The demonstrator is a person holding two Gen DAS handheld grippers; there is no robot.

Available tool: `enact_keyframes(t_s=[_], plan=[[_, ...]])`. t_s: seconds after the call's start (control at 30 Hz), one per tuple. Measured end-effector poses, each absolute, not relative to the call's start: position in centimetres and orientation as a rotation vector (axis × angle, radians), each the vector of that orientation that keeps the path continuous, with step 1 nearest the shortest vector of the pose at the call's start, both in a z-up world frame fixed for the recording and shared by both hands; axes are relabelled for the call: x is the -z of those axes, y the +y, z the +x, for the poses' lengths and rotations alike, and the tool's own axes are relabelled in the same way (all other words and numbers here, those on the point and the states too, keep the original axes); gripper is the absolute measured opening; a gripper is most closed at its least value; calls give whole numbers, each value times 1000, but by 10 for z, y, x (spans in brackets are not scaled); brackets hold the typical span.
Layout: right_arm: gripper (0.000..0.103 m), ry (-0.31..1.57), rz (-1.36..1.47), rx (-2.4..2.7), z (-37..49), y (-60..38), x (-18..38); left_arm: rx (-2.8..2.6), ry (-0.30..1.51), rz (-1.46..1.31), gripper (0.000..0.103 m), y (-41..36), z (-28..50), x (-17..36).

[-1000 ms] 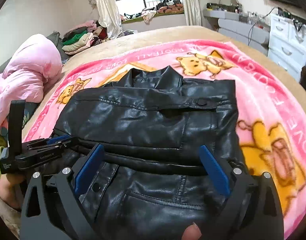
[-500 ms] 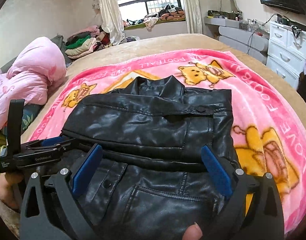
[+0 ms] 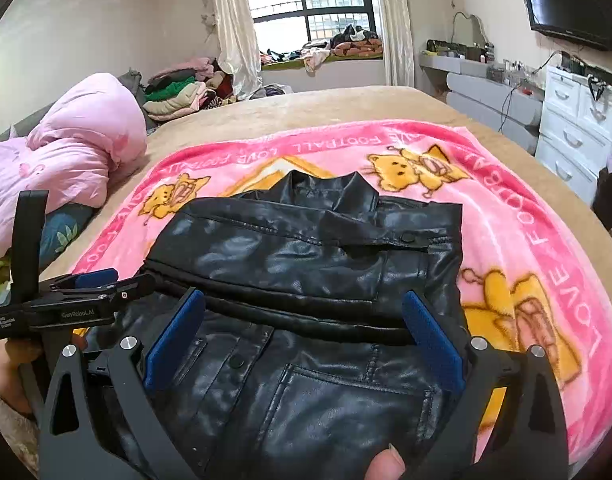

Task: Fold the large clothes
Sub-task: 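Lay the hem onto the collar and open both tools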

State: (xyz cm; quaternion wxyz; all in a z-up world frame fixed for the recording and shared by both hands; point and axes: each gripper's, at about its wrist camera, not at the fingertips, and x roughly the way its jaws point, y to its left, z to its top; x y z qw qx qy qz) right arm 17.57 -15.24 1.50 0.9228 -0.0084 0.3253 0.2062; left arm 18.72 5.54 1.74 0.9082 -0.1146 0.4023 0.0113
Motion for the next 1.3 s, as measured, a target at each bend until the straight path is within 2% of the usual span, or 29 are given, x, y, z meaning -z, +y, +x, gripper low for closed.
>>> enact_keyframes(t_s=[0.93, 1.3], plan=[[98, 639, -94, -456, 120, -153, -31, -54, 796, -199, 94, 66, 122, -30], [98, 712, -96, -457, 97, -181, -8, -122, 832, -215, 94, 89, 93, -12]])
